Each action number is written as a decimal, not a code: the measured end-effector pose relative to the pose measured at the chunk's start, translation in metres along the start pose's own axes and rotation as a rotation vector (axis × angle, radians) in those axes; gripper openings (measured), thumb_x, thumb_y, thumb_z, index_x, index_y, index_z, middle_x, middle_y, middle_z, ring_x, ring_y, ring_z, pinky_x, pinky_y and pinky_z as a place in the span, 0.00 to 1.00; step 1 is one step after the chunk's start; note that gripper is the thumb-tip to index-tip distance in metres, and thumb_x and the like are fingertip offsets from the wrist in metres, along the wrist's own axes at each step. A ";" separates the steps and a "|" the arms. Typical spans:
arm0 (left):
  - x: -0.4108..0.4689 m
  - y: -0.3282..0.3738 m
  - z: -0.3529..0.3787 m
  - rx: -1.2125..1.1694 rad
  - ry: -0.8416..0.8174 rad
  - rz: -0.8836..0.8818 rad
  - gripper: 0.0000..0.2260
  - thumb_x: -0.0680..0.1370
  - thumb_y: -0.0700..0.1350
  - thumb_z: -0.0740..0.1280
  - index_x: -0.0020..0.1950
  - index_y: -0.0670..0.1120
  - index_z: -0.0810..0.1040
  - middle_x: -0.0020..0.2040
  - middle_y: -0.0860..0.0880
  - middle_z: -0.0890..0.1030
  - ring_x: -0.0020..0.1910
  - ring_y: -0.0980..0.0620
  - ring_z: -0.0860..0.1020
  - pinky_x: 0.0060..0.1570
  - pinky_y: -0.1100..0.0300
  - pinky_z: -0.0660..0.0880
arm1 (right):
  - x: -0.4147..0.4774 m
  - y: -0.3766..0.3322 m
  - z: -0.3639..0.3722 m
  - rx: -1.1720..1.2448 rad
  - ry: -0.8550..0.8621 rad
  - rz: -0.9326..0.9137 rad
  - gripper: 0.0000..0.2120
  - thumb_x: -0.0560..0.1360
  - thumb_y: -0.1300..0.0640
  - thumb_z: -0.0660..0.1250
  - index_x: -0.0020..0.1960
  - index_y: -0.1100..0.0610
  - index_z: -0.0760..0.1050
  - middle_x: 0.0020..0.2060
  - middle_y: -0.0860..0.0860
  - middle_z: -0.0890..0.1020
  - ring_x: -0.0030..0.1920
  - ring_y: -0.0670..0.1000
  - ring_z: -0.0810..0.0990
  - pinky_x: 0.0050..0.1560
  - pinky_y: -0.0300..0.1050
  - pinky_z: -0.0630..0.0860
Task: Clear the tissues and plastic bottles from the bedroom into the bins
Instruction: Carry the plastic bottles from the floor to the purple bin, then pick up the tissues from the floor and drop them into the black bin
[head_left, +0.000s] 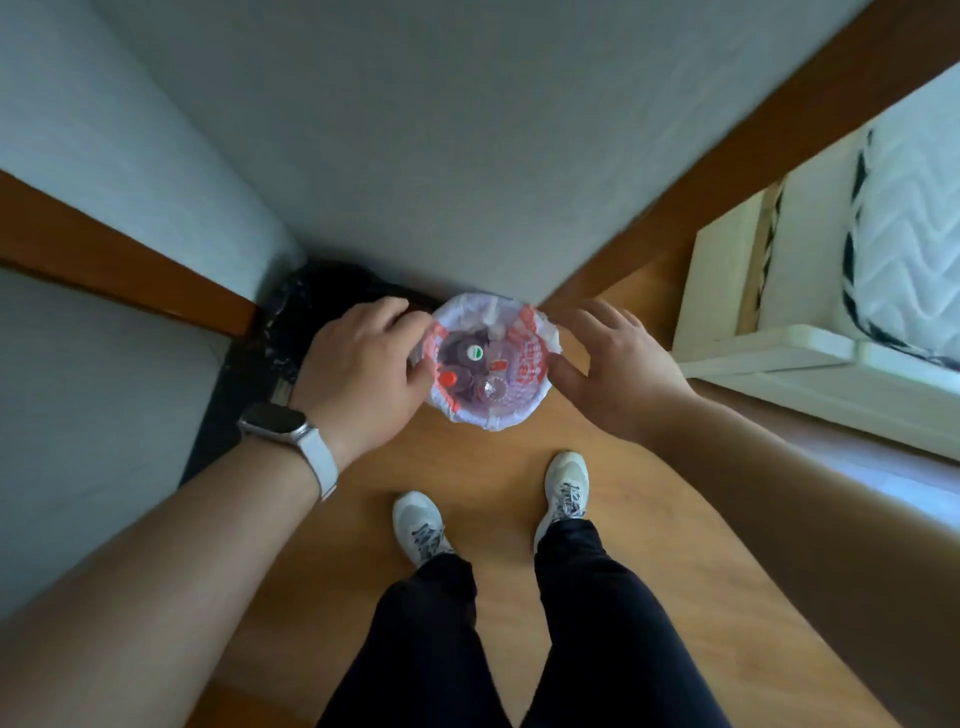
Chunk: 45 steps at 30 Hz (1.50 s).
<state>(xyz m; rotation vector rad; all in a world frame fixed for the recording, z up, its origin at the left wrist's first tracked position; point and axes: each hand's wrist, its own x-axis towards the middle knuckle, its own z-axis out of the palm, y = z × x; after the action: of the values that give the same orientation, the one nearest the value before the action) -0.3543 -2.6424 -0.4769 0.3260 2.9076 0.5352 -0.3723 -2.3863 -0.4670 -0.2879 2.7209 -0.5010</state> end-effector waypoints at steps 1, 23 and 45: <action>-0.004 0.004 -0.018 0.010 0.019 0.013 0.16 0.75 0.51 0.61 0.56 0.44 0.79 0.55 0.43 0.79 0.53 0.40 0.76 0.48 0.46 0.76 | -0.009 -0.010 -0.016 -0.009 0.031 -0.015 0.20 0.75 0.47 0.67 0.65 0.51 0.73 0.58 0.51 0.77 0.58 0.59 0.75 0.55 0.53 0.74; -0.037 0.244 -0.194 0.160 0.123 0.512 0.21 0.75 0.54 0.64 0.65 0.46 0.77 0.65 0.43 0.77 0.62 0.41 0.75 0.57 0.45 0.74 | -0.269 0.005 -0.232 -0.160 0.312 0.266 0.25 0.78 0.38 0.56 0.71 0.47 0.65 0.69 0.46 0.67 0.70 0.52 0.63 0.66 0.50 0.63; -0.051 0.648 -0.114 0.253 0.151 1.207 0.20 0.74 0.51 0.71 0.64 0.48 0.75 0.62 0.45 0.76 0.62 0.43 0.75 0.59 0.43 0.71 | -0.565 0.226 -0.295 -0.155 0.582 0.674 0.25 0.77 0.39 0.56 0.71 0.47 0.65 0.69 0.47 0.69 0.71 0.51 0.63 0.68 0.50 0.61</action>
<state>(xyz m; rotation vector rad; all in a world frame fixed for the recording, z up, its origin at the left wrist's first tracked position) -0.2094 -2.1019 -0.1277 2.1619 2.5719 0.2898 0.0024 -1.9430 -0.1209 0.8429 3.1442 -0.1880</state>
